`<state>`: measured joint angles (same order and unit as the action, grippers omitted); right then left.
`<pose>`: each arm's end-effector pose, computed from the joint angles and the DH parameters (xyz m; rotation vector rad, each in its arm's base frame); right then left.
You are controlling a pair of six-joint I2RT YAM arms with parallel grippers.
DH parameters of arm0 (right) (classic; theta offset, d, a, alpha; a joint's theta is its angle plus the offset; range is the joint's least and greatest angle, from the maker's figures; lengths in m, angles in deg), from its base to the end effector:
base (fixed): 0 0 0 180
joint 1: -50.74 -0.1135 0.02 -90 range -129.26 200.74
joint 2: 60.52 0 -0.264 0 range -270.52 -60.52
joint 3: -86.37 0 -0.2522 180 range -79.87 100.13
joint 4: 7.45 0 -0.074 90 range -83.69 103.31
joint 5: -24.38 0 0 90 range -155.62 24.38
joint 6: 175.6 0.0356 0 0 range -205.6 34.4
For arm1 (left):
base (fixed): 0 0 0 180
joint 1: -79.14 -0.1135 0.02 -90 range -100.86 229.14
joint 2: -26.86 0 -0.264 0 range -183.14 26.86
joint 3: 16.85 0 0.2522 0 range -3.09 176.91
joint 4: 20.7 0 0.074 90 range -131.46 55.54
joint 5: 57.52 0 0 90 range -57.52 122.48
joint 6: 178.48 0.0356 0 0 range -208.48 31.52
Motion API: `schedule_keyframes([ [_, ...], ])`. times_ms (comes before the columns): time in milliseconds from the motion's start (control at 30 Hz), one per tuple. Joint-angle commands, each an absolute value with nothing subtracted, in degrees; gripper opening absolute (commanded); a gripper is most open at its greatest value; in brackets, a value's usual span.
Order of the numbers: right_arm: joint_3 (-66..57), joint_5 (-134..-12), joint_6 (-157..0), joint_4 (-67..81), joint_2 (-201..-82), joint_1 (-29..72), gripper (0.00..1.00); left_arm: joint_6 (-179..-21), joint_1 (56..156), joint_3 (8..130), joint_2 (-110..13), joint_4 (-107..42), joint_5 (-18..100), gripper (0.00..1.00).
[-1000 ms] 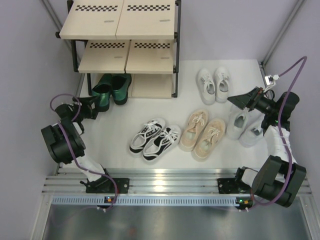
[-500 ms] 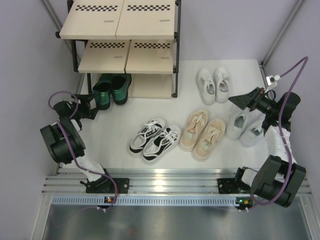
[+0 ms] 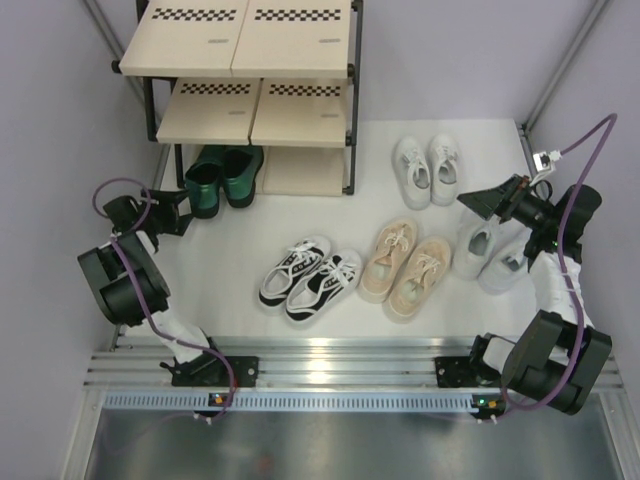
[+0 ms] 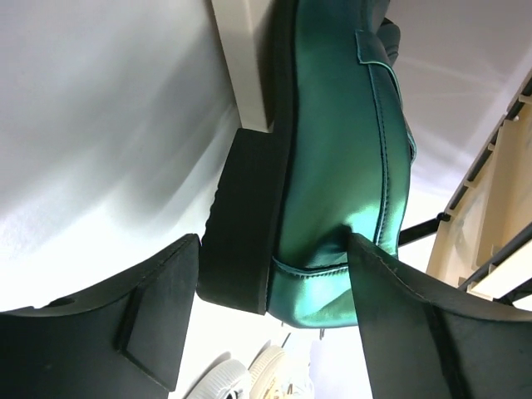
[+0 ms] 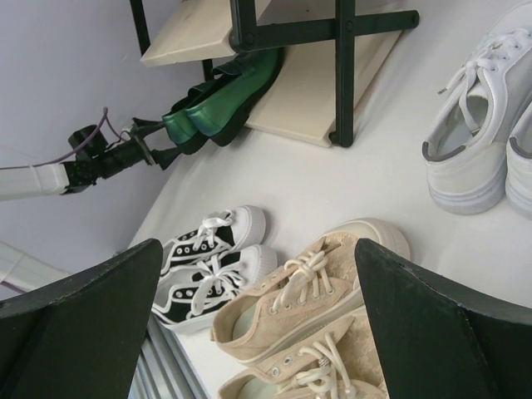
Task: Place and organize the shoes onto the shoe shelf
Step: Place the shoe at the shoe shelf.
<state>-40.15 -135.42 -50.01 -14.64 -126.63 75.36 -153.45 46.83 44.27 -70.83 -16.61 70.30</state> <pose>0.2367 -0.0717 0.2916 -0.0690 1.7298 1.1422 0.3024 0.1654 0.1700 -1.3410 1.7169 -1.0343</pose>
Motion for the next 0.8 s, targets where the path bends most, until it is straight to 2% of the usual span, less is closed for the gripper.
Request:
schedule_keyframes([
  [0, -39.97, -135.49, -51.94, -16.1, -126.09, 76.49, 1.0, -153.69, 47.15, 47.71, -73.15, -16.0, 69.22, 0.72],
  [267, -39.79, -135.32, -52.64, -15.31, -126.44, 76.58, 0.99, -155.36, 48.99, 50.62, -75.18, -13.81, 68.34, 0.7],
  [367, -39.79, -135.32, -52.64, -15.22, -126.35, 76.67, 0.99, -157.2, 49.17, 49.56, -75.0, -9.6, 68.95, 0.57],
  [467, -39.79, -135.31, -52.64, -15.31, -126.44, 76.76, 1.0, -158.87, 49.17, 48.07, -75.18, -4.42, 70.62, 0.29],
  [500, -39.79, -135.32, -52.64, -15.31, -126.44, 76.85, 0.99, -159.4, 49.17, 47.81, -75.44, -3.36, 71.15, 0.11],
  [533, -39.79, -135.32, -52.64, -15.31, -126.44, 76.76, 0.99, -159.49, 49.17, 47.63, -76.14, -2.65, 71.94, 0.03],
  [567, -39.79, -135.4, -52.64, -15.31, -126.44, 76.76, 0.99, -159.49, 49.17, 47.63, -76.58, -2.47, 72.12, 0.0],
  [767, -39.79, -135.4, -52.64, -15.22, -126.17, 76.85, 0.99, -157.74, 49.26, 48.33, -78.43, -1.68, 71.68, 0.0],
])
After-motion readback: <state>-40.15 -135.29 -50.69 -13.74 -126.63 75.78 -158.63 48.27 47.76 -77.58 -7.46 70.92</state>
